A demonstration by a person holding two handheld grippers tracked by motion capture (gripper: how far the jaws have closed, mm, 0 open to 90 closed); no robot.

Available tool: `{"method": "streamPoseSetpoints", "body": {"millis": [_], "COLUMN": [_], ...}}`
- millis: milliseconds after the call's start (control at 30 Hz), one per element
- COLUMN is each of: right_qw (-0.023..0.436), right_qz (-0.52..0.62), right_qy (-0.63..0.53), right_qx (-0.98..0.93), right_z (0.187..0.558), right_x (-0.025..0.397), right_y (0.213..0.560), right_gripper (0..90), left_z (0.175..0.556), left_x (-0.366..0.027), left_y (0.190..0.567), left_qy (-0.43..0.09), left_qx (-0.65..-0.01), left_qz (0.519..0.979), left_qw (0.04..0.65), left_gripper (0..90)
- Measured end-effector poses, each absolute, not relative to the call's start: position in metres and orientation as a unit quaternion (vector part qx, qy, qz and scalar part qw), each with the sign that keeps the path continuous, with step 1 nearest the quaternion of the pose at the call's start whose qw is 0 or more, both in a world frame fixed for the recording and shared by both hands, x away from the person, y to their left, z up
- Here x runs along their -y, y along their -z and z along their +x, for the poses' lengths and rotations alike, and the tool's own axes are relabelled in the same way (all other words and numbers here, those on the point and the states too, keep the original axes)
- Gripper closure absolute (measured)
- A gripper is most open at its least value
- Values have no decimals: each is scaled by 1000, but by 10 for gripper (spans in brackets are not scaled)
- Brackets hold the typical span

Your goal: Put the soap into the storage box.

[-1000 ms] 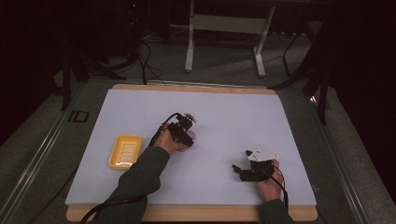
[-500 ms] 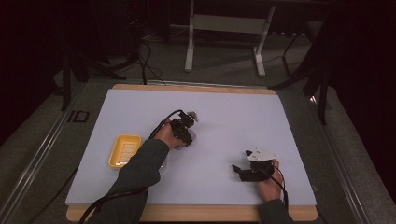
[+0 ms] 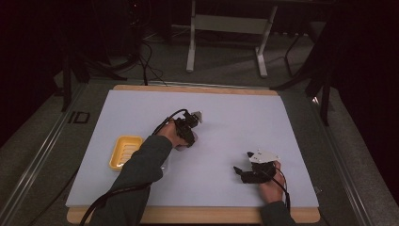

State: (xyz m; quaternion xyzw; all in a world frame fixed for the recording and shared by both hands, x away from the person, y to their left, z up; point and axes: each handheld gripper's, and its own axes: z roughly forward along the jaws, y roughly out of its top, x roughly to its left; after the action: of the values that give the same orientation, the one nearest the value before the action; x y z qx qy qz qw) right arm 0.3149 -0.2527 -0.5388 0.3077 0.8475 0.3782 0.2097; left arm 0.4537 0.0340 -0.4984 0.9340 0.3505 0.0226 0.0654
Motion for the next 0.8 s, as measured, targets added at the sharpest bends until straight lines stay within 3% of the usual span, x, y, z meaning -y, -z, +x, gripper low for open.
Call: {"method": "streamPoseSetpoints", "body": {"millis": [800], "right_qw": [209], "right_qz": [308], "right_qy": [-377], "right_qx": [-848], "right_z": [315], "right_x": [253], "right_y": [539], "right_gripper": [190], "left_z": [454], "left_x": [-39], "left_y": [491], "left_qy": [-32], "left_qx": [-340], "left_qz": [938], "left_qw": [54], "left_gripper": [500]}}
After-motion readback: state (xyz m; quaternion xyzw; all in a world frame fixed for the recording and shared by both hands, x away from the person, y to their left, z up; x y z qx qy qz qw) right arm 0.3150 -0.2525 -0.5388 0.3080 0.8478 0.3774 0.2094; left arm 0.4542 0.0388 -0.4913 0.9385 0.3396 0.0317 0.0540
